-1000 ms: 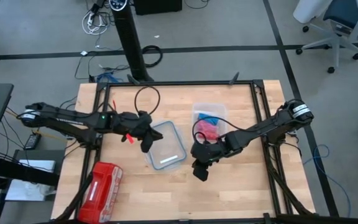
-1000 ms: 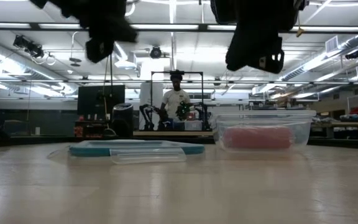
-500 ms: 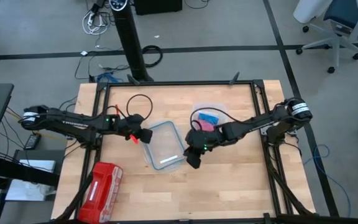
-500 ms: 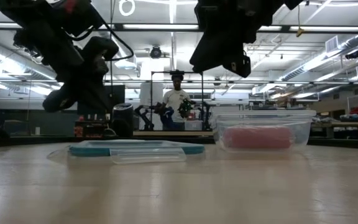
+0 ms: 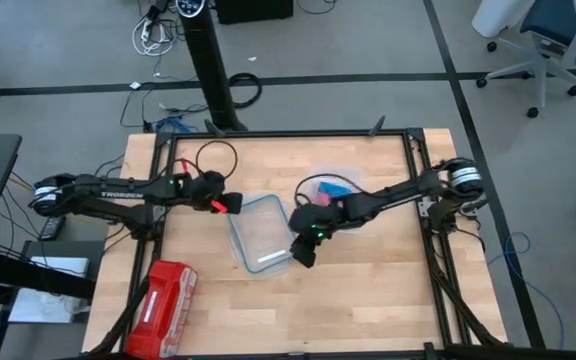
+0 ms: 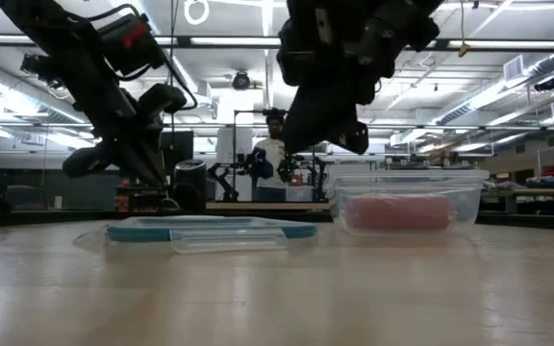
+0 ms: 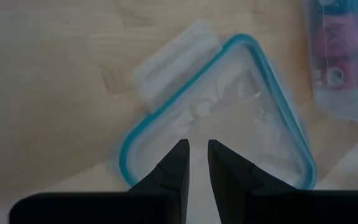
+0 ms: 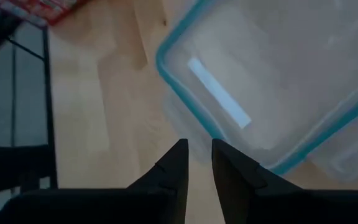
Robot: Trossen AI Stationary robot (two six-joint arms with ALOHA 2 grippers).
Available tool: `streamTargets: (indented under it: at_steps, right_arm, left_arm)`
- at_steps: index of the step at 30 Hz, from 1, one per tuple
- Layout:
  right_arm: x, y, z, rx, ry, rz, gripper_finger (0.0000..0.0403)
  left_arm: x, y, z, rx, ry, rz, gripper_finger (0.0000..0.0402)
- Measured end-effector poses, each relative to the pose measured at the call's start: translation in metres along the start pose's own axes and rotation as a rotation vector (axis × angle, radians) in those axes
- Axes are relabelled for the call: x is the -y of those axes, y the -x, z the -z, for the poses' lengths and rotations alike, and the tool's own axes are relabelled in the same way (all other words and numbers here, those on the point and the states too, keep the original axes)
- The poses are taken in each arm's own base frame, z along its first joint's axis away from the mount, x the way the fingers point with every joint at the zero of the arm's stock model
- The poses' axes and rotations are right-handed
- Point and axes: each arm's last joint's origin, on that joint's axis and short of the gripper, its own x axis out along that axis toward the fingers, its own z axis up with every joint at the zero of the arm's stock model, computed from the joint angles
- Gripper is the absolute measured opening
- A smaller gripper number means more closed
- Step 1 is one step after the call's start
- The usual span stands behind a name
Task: Roll bandage
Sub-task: Close the lid of the tupperware
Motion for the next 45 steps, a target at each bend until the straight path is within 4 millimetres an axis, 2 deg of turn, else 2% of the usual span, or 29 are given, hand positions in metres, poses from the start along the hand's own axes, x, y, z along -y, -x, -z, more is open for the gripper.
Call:
streamTargets:
  at_steps: [5, 12, 22, 33, 45]
  right_arm:
    - [0.001, -0.02, -0.004, -0.013, -0.015, 0.044, 0.0071]
    - [0.008, -0.032, -0.014, 0.012, -0.032, 0.088, 0.0071]
    - [0.015, -0.035, -0.016, 0.013, -0.049, 0.094, 0.0071]
    - [0.015, -0.035, -0.014, -0.011, -0.054, 0.092, 0.0071]
    - [0.015, -0.035, -0.014, -0.016, -0.041, 0.093, 0.0075]
  left_arm:
    - [-0.004, 0.0, -0.007, 0.006, 0.026, -0.008, 0.0062]
    - [-0.01, -0.001, -0.013, 0.018, 0.053, -0.048, 0.0062]
    - [-0.015, -0.009, -0.013, -0.004, 0.065, -0.097, 0.0062]
    - [-0.01, -0.03, -0.017, 0.015, 0.068, -0.059, 0.0062]
    - [-0.012, -0.033, -0.015, -0.022, 0.07, -0.072, 0.0064]
